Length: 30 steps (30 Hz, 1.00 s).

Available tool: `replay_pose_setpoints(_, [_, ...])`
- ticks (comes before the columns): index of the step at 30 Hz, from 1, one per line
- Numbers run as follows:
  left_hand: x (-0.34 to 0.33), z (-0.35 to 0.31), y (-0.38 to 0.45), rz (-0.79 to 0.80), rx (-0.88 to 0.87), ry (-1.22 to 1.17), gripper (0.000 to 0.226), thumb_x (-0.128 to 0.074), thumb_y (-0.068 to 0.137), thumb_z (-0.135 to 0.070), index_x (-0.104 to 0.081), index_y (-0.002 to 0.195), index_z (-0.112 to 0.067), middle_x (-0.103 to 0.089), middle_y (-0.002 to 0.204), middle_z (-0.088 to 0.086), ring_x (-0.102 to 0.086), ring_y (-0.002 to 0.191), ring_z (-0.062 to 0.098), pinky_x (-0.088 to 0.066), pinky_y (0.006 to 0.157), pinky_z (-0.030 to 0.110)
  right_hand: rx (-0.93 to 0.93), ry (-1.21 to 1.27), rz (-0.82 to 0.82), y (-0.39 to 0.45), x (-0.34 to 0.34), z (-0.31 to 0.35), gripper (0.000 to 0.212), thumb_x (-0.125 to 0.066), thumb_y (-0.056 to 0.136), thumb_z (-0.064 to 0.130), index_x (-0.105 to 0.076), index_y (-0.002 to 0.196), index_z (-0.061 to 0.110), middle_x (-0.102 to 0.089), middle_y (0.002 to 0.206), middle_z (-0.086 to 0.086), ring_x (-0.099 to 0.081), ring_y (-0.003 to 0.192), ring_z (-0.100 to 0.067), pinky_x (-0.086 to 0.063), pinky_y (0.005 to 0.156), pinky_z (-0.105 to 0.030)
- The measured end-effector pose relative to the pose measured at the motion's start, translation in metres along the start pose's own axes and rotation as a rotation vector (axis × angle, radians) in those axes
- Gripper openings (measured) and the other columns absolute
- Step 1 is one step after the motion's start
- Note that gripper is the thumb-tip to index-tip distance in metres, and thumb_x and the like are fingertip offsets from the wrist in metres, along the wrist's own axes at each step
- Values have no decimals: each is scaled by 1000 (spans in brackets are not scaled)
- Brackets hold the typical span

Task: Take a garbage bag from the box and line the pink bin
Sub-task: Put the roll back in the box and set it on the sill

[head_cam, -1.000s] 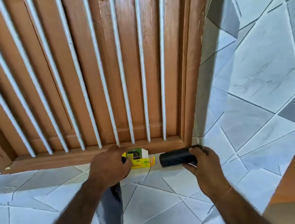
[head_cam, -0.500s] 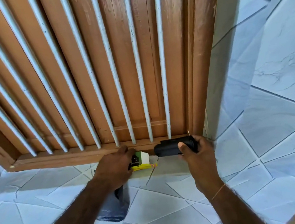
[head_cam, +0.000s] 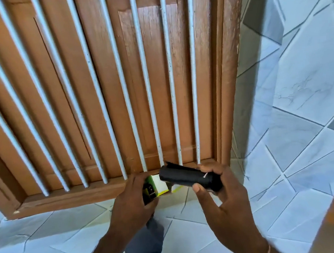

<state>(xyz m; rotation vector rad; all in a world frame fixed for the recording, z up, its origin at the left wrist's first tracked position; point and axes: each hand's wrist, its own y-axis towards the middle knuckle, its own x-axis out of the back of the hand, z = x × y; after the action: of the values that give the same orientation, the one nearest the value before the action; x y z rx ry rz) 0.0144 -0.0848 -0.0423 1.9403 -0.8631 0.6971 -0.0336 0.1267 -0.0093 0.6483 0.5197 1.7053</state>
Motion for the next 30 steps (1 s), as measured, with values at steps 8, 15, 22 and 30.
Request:
replay_pose_setpoints(8, [16, 10, -9, -81, -44, -58, 62, -82, 66, -24, -43, 114, -34, -50, 114, -6, -58, 91, 22, -50, 65, 32, 115, -199, 28, -40, 1, 23, 38, -68, 81, 22, -53, 112, 39, -60, 107, 21, -62, 102, -12, -56, 81, -29])
replay_pose_setpoints(15, [35, 5, -14, -24, -154, 168, 87, -80, 65, -29, -32, 135, -45, -51, 113, -3, -63, 68, 22, -49, 46, 26, 142, -211, 55, -32, -3, 33, 37, -68, 82, 24, -52, 111, 41, -60, 105, 19, -62, 101, -15, -56, 82, -29])
replay_pose_setpoints(22, [37, 1, -6, 49, -174, 333, 71, -76, 64, -25, -44, 124, -44, -56, 110, -1, -56, 49, 17, -40, 38, 23, 93, -136, 150, -15, 9, 28, 30, -66, 81, 38, -53, 108, 45, -63, 103, 18, -65, 97, -14, -56, 81, -27])
replay_pose_setpoints(30, [28, -12, -2, 72, -143, 335, 78, -84, 54, -23, -40, 117, -37, -65, 100, -4, -64, 58, 21, -44, 44, 25, -372, 630, -24, 20, 17, 22, 21, -64, 86, 5, -57, 105, 9, -65, 97, -10, -70, 89, -26, -60, 70, -34])
